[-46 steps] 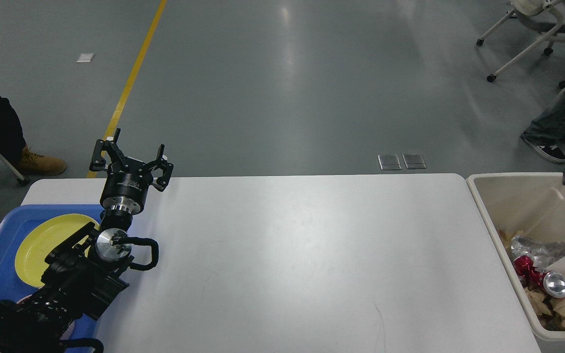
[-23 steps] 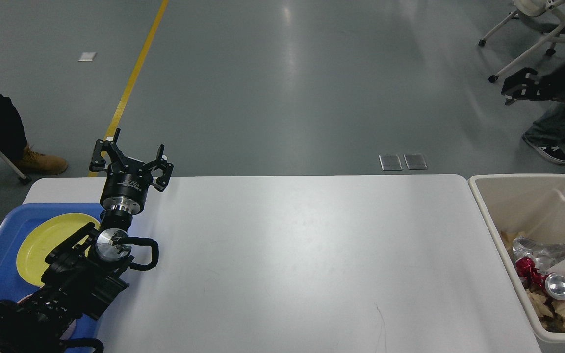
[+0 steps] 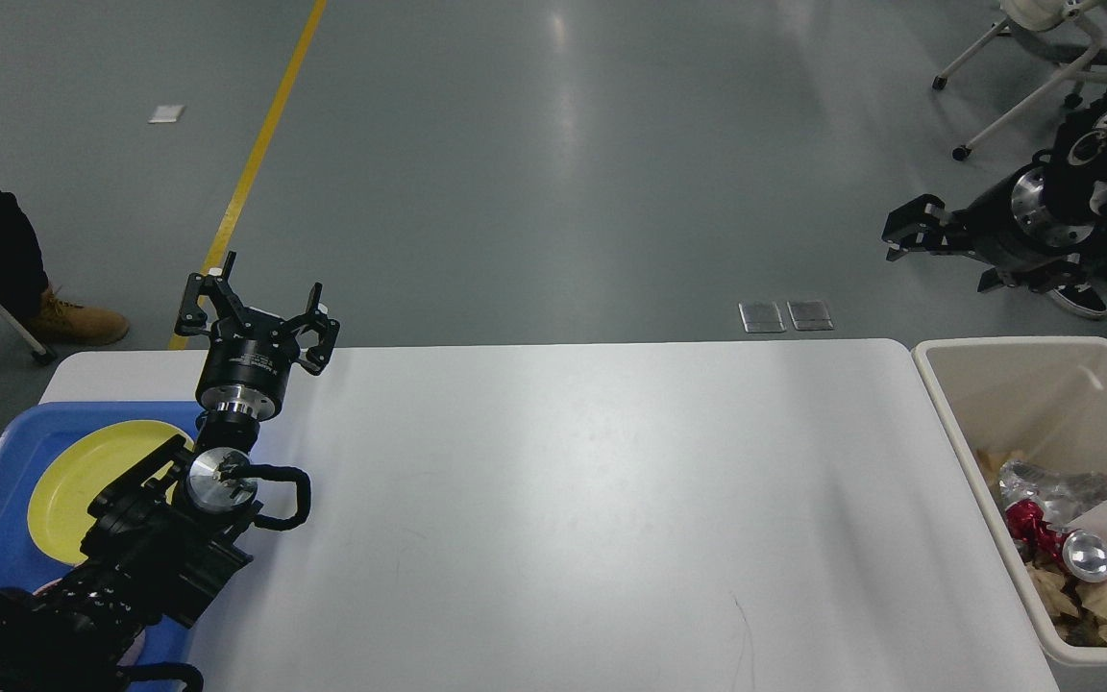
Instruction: Tidy desktop
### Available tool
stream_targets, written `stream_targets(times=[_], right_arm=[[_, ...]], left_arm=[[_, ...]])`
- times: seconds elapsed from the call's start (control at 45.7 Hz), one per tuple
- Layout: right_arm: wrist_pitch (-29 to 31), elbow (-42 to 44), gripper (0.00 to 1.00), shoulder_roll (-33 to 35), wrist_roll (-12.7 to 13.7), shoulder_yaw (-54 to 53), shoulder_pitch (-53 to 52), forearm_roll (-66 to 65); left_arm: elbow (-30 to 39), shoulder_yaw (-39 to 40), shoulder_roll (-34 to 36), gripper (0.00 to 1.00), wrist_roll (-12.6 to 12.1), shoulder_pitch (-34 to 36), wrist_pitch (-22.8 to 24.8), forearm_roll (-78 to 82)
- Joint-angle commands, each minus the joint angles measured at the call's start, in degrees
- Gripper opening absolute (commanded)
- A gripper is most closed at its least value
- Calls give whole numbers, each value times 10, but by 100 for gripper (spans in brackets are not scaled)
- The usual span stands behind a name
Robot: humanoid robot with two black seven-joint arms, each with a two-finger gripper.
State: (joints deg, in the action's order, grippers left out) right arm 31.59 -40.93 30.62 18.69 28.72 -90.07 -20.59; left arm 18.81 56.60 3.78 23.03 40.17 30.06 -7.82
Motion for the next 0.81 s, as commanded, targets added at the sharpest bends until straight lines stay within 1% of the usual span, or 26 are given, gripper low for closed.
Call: stream_targets(times=[0.0, 0.066, 0.153, 0.285, 0.372, 0.46, 0.504, 0.723, 0.788], right_arm=[[-82, 60, 100, -50, -1, -117, 57, 6], [-112, 105, 100, -70, -2, -202, 96, 27], [-123, 146, 100, -108, -4, -347, 147, 70], [-122, 153, 100, -143, -5, -553, 231, 90], [-119, 149, 100, -171, -5, -655, 277, 90], [-119, 149, 100, -218, -5, -732, 302, 91], [-119, 149, 100, -231, -5, -761, 310, 91], [-122, 150, 100, -254, -7, -843, 329, 93], [-123, 151, 100, -261, -18, -863, 332, 93]], left_arm=[[0, 0, 0, 96, 0, 0, 0, 0], [0, 0, 0, 96, 0, 0, 0, 0], [0, 0, 0, 96, 0, 0, 0, 0], [0, -1, 0, 96, 0, 0, 0, 0], [0, 0, 0, 96, 0, 0, 0, 0], [0, 0, 0, 96, 0, 0, 0, 0], [0, 0, 0, 96, 0, 0, 0, 0], [0, -1, 0, 96, 0, 0, 0, 0], [0, 0, 0, 96, 0, 0, 0, 0]])
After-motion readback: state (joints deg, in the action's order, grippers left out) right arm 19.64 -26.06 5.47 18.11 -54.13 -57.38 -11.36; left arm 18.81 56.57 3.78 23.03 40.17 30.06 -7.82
